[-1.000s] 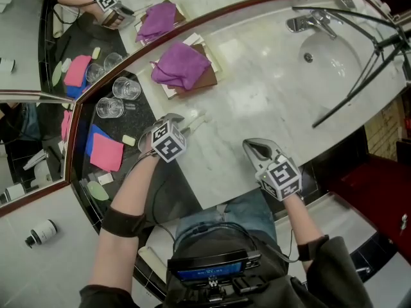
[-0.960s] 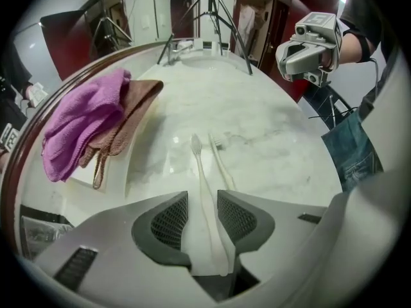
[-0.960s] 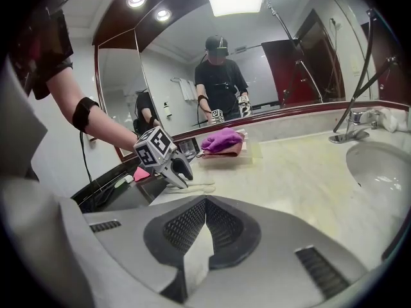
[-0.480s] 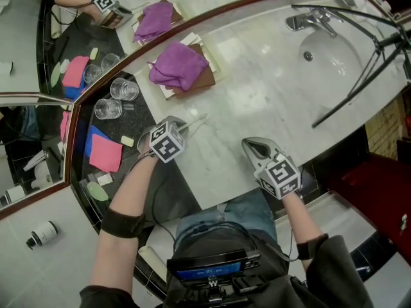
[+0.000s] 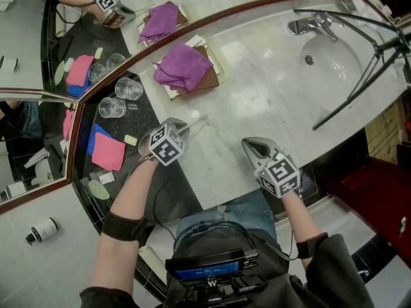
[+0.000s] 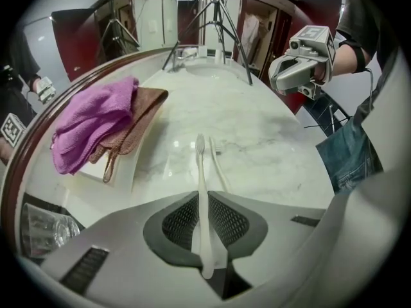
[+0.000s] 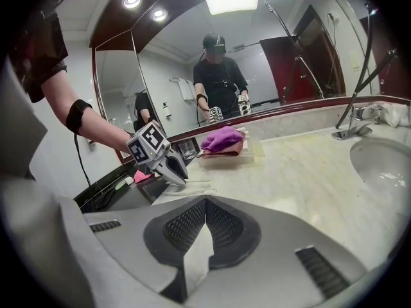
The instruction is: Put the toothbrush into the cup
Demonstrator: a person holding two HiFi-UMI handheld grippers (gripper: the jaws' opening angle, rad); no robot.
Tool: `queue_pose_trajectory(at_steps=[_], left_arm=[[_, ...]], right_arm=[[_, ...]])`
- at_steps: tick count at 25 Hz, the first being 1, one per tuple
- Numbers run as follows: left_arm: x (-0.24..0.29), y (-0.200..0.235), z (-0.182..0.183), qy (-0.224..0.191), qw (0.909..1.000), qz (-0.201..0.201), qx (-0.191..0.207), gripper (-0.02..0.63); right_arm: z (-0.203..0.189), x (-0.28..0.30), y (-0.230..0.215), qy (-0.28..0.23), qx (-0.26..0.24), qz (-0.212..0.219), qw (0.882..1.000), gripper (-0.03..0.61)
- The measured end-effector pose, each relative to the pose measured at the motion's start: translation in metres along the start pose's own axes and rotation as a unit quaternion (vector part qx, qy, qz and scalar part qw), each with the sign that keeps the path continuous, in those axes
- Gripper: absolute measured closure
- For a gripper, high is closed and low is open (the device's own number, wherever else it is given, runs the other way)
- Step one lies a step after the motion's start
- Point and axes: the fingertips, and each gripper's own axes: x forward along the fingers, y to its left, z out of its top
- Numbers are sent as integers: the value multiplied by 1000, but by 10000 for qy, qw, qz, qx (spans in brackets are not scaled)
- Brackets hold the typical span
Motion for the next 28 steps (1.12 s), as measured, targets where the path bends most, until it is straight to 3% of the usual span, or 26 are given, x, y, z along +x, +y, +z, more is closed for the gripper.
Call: queue_pose_trajectory(at_steps=[8, 15, 18, 23, 28], left_arm=[[-51, 4, 11, -805, 9951, 420, -398, 580], [-114, -9, 26, -2020, 9706, 910, -936, 580], [-137, -17, 25, -2556, 9515, 1185, -1236, 580], [-179, -28, 21, -3568, 9000, 1742, -1799, 580], [-204, -26, 1, -3885, 8681, 2226, -2145, 580]], right_arm=[[21, 6, 13, -24, -198, 147, 9997, 566], [42, 6, 20, -52, -430, 191, 9989, 566], [54, 7, 24, -68, -544, 200, 9983, 566], [69, 8, 36, -80, -730, 253, 9970, 566], [84, 19, 55, -29, -953, 427, 9945, 566]])
